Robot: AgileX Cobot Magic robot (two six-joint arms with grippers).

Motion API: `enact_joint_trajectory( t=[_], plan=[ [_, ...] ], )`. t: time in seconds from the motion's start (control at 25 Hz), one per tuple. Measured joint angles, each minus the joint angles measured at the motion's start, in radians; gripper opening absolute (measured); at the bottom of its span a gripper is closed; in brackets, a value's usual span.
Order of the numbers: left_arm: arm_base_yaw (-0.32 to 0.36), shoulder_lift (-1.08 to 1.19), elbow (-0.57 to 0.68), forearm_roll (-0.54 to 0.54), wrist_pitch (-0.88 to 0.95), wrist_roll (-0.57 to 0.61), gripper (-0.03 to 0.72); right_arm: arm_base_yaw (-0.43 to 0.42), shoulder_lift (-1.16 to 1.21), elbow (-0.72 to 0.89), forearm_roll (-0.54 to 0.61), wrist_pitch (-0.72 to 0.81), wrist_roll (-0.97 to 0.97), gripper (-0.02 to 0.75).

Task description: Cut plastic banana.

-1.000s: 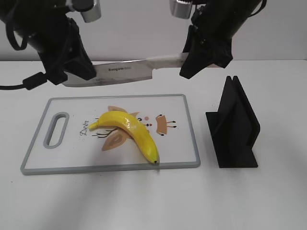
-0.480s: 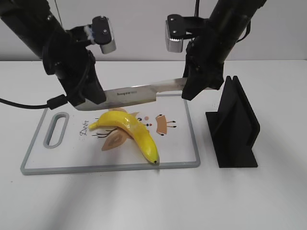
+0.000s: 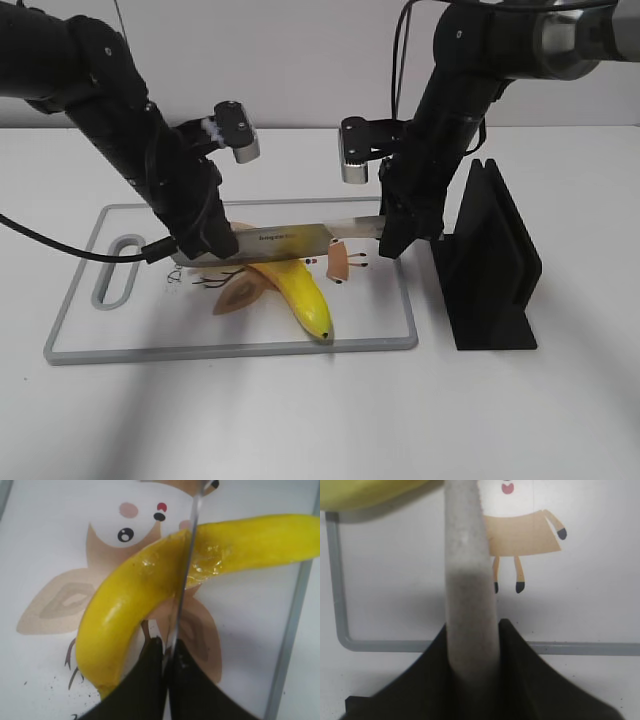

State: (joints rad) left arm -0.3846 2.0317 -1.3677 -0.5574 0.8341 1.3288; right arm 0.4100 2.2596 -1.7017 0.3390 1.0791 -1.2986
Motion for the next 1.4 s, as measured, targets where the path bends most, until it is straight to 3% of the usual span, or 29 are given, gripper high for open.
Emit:
enact_joint_trajectory(
  t=[0.44,0.92,1.24,1.32,1.4],
  plan=[
    [-0.002,-0.044,0.003,-0.001,0.023,-0.001,-0.014,0.002,-0.034,0.0,-0.008,0.036,0.002,0.182],
    [-0.012,-0.345,0.002,0.037,0.067,-0.008,-0.017,0.006,-0.321,0.002,-0.009,0.079,0.007,0.176],
    [-0.012,-0.385,0.002,0.041,0.073,0.004,-0.017,0.007,-0.347,0.002,0.0,0.08,0.007,0.176],
    [-0.012,-0.387,0.002,0.041,0.071,0.008,0.011,0.007,-0.347,0.002,0.0,0.082,0.007,0.176],
    [-0.012,-0.389,0.002,0.04,0.056,0.007,0.115,0.007,-0.347,0.002,-0.002,0.088,0.017,0.169]
  ],
)
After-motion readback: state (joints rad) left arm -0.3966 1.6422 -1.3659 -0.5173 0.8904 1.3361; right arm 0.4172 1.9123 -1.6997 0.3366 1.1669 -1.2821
